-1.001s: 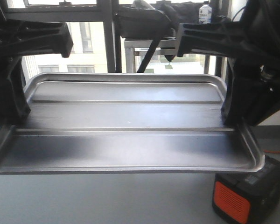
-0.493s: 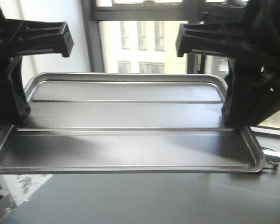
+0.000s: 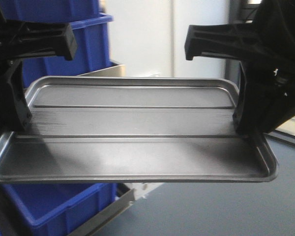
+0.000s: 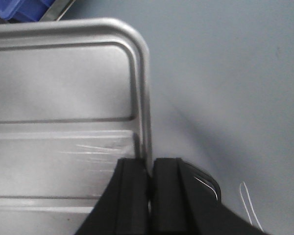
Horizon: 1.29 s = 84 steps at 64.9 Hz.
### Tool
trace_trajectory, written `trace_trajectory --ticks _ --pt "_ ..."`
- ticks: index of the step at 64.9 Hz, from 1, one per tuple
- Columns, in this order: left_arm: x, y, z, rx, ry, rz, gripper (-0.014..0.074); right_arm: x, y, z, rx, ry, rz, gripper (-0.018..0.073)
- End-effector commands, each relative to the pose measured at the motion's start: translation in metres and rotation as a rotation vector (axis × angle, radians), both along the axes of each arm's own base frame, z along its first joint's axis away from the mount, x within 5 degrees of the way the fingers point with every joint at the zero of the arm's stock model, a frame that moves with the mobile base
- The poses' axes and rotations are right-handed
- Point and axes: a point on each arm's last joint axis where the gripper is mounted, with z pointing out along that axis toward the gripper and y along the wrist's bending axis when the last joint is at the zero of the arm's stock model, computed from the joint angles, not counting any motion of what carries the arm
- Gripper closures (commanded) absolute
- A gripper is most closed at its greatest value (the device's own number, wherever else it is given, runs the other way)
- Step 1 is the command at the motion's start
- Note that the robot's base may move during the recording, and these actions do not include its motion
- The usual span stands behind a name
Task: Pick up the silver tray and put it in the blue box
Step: 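Hold the tray over the blue bin as the base stops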
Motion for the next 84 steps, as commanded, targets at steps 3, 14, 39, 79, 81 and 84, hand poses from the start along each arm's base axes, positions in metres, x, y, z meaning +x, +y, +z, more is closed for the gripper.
trace_trajectory --ticks 3,14,39,79,81,84 --pt "-0.0001 0.0062 0.0122 0.02 -0.045 0.01 0.0605 0.0022 -0.0074 0.0149 -0.029 -0.063 -0.002 0.0508" --pt "-0.0001 0.0062 0.0122 0.02 -0.045 0.01 0.0605 0.0022 -0.0074 0.0149 -0.029 -0.063 -0.002 0.0508" --pt "-0.0001 0.0062 0.0122 0.02 -0.045 0.01 0.0605 0.0021 -0.0075 0.0149 -0.03 -0.062 -0.002 0.0508" --pt "-0.0001 0.0062 0.0122 0.02 -0.045 0.01 0.0605 0.0021 -0.0075 0.0149 -0.03 -0.062 -0.002 0.0508" --pt "-0.0001 0.0062 0.0122 0.02 -0.045 0.01 0.0605 0.0021 -0.0075 0.0149 -0.03 -0.062 -0.002 0.0508" --pt "-0.0001 0.0062 0.0122 0.02 -0.045 0.01 0.0605 0.0021 -0.0075 0.0149 -0.03 -0.062 -0.002 0.0508"
